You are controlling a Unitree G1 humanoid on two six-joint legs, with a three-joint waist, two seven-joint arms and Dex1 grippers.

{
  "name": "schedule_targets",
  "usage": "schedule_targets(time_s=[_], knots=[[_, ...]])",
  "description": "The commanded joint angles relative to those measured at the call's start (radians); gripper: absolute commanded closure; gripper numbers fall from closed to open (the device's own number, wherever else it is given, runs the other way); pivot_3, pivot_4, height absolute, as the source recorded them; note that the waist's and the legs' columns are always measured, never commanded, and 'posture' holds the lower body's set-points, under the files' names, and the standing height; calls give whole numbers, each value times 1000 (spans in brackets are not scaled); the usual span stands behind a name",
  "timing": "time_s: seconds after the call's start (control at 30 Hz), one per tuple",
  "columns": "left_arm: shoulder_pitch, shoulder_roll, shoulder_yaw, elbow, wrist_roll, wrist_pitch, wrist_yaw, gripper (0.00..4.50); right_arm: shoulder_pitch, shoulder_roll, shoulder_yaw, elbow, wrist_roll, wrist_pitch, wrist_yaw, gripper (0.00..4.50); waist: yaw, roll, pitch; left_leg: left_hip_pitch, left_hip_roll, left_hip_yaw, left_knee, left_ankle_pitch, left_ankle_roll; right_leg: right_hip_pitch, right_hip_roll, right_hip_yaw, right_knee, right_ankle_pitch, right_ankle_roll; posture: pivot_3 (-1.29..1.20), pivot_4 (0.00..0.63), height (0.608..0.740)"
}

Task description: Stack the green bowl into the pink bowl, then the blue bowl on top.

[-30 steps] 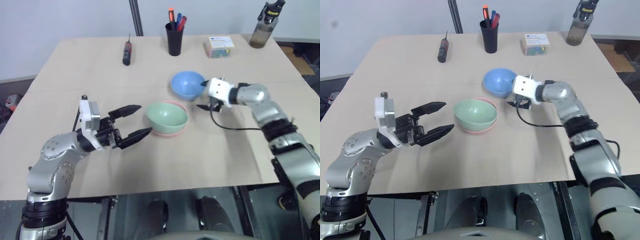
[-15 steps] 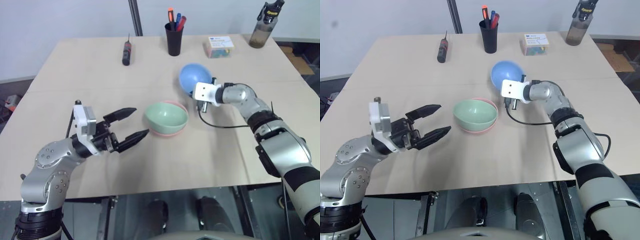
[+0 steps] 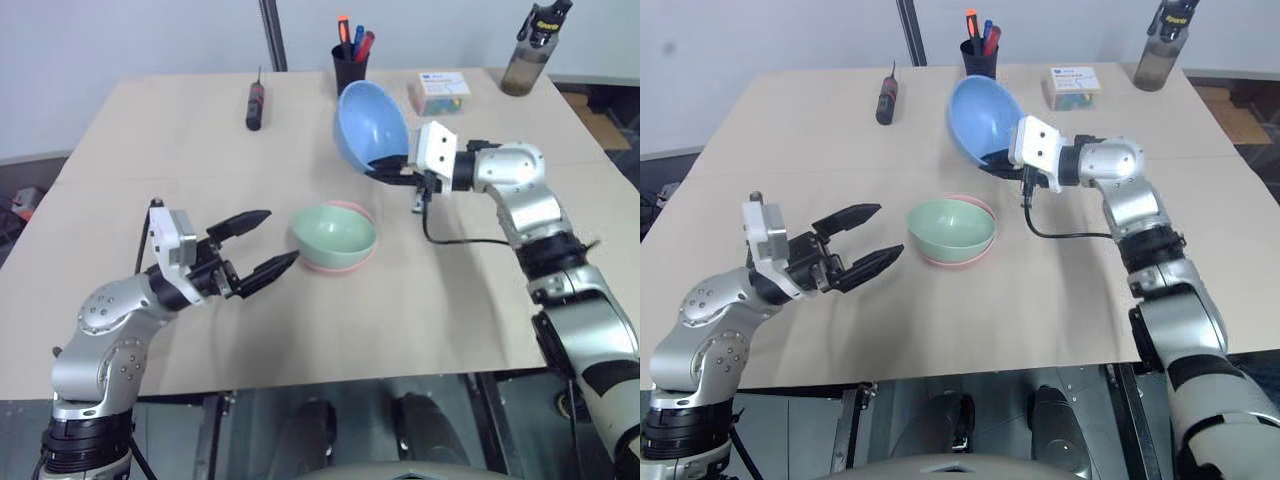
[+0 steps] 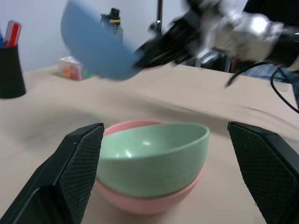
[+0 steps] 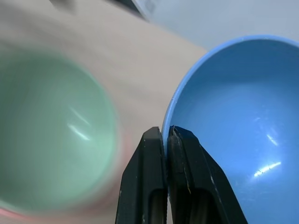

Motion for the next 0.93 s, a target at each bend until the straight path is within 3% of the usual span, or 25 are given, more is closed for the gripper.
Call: schedule_targets(time_s=[0.03, 0.17, 0.23, 0.43, 0.53, 0.63, 0.73, 0.93], knots=[[3, 1, 13, -6, 11, -29, 4, 0, 58, -15, 38, -253, 80, 198, 26, 4386, 7, 0, 0, 0, 0, 0, 0, 0, 0, 0, -1, 0, 0, 0, 0, 0, 150, 740], [-10, -3, -4, -1, 22, -29, 15, 0, 117, 29, 103, -264, 10, 219, -39, 3319, 12, 0, 0, 1, -1, 0, 0, 0, 0, 1, -1, -1, 0, 0, 0, 0, 150, 740], [-15, 3, -10, -4, 39, -27, 29, 0, 120, 8, 96, -248, -22, 210, -57, 2574, 14, -1, 0, 1, -2, 0, 0, 0, 0, 1, -1, -1, 0, 0, 0, 0, 150, 740], [4, 32, -3, -29, 58, 12, 64, 0, 176, -76, -40, -384, 78, 332, -84, 108, 19, 0, 0, -3, -4, -3, 1, 0, 0, -1, -1, -3, -1, 0, 0, 0, 150, 740], [43, 78, 45, -55, -20, 43, -11, 0, 295, -163, -177, -529, 166, 453, -120, 22, 21, -1, 0, -5, -3, -4, 1, 0, 0, -1, -1, -5, -2, 0, 0, 0, 150, 740], [43, 109, 81, -43, 12, 53, 42, 0, 436, -248, -298, -645, 252, 551, -140, 22, 34, 0, 0, -6, -3, -5, 0, 0, 0, -1, -2, -6, -6, 0, 0, 0, 150, 740], [87, 179, 124, -20, 10, 66, -28, 0, 602, -342, -424, -707, 274, 581, -134, 22, 39, -1, 0, -5, -3, -5, 0, 0, 0, 0, -2, -6, -6, 0, 0, 0, 150, 740], [89, 243, 156, 16, -21, 107, -81, 0, 769, -394, -580, -780, 341, 627, -184, 22, 37, 0, 0, -3, -2, -3, 0, -1, 1, 3, -1, -5, -7, 0, 0, 0, 150, 740]])
